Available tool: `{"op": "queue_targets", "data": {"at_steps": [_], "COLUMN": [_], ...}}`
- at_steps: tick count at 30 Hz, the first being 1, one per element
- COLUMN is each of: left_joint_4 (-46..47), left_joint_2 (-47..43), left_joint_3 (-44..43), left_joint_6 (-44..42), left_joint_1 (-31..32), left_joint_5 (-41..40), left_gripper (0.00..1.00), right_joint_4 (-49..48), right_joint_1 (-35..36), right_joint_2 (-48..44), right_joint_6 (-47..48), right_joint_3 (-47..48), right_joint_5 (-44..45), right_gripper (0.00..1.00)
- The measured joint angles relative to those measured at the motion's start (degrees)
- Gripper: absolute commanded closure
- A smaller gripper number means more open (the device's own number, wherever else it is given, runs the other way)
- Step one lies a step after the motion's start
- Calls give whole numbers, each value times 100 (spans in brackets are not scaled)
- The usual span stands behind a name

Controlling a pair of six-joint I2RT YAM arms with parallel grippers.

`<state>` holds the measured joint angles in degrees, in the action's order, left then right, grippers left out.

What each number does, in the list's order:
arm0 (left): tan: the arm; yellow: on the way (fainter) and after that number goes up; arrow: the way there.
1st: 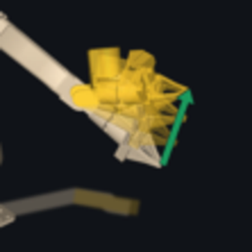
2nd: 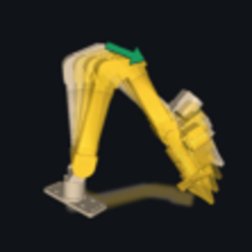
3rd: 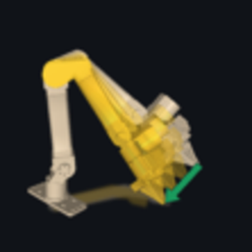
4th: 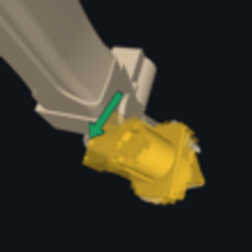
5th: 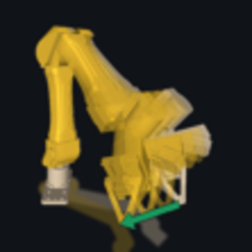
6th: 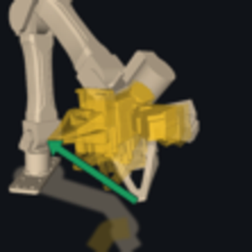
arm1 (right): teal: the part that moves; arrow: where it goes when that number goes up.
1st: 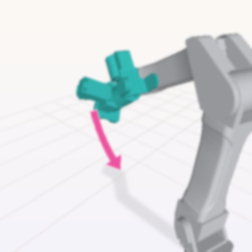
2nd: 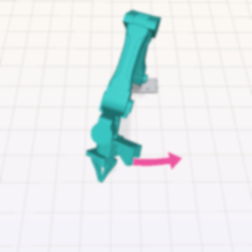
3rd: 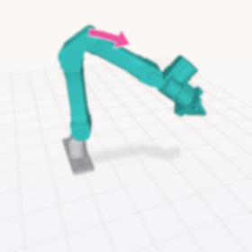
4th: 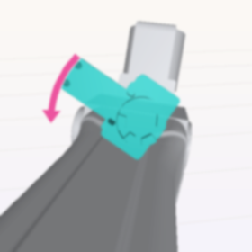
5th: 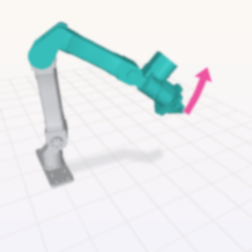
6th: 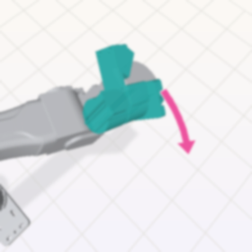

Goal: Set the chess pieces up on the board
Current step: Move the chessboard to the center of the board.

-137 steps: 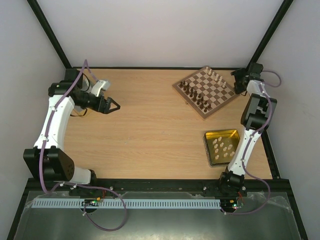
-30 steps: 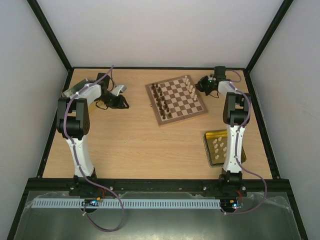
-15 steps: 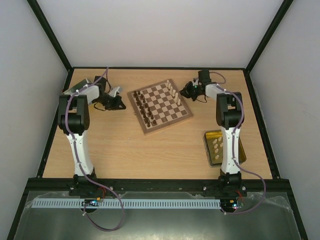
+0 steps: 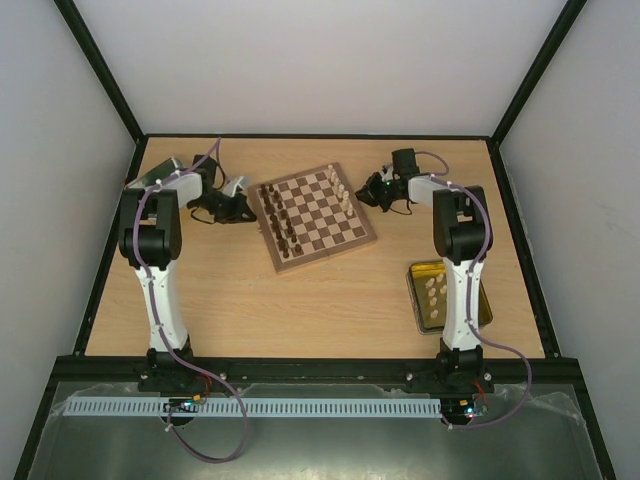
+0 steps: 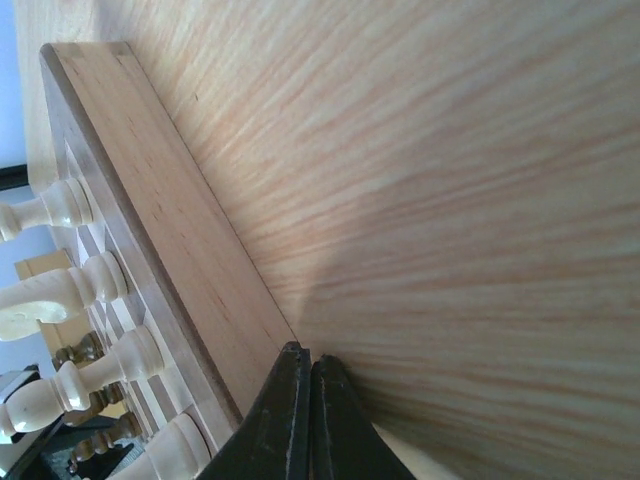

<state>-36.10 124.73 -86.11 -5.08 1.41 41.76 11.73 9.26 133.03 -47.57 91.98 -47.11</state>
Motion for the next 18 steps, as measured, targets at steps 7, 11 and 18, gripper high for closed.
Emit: {"op": "queue_targets", "data": {"at_steps": [7, 11, 18], "left_joint_4": [-50, -144, -393], "left_joint_2": [48, 52, 7], "left_joint_3": [4, 26, 127], "left_joint_6": [-4, -48, -249], "left_joint_1": [-20, -20, -52], "left_joint_5": [-68, -85, -96], "left_gripper": [98, 98, 98], "right_joint_4": [-210, -280, -380], "right_joint_1": [35, 61, 138], "right_joint_2": [-229, -398, -857], "right_joint_6": [-2, 2, 22], "right_joint_3": [-415, -682, -1384], "right_joint_5": [37, 68, 129], "right_gripper": [98, 98, 98]}}
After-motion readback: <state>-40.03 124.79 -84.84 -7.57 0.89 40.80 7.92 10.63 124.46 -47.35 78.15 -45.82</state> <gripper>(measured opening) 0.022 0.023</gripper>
